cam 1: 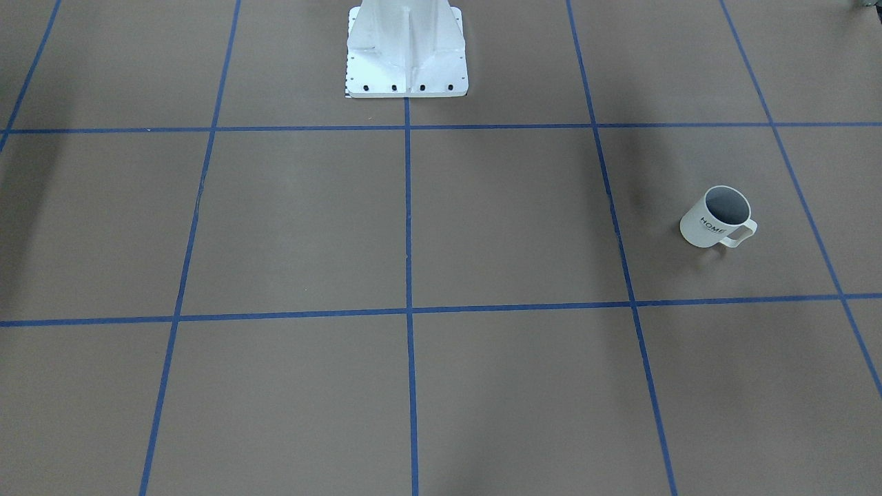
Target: Left arm hands cup to right arm to dump lemon
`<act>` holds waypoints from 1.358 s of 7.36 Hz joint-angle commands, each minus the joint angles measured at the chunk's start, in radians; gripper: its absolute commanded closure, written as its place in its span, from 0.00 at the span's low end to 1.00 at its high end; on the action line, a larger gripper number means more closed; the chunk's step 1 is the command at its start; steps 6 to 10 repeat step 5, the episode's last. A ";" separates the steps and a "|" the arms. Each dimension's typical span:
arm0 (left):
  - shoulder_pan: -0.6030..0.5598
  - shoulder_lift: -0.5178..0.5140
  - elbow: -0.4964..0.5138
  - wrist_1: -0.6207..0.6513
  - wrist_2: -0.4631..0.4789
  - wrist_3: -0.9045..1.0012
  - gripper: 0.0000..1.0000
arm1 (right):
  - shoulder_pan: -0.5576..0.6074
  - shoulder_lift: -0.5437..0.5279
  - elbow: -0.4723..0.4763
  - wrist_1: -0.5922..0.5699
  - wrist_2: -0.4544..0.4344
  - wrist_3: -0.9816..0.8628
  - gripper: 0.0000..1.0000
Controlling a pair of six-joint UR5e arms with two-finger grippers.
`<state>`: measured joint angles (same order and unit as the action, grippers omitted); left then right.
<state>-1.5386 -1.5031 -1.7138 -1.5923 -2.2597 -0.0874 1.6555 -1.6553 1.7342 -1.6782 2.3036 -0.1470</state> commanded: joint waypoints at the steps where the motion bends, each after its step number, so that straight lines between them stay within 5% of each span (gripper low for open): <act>1: 0.000 0.000 -0.001 0.000 0.000 0.000 0.00 | -0.012 0.012 0.005 0.000 0.017 0.047 0.00; 10: 0.002 0.000 0.003 0.000 0.000 0.000 0.00 | -0.020 0.017 0.005 0.000 0.020 0.050 0.00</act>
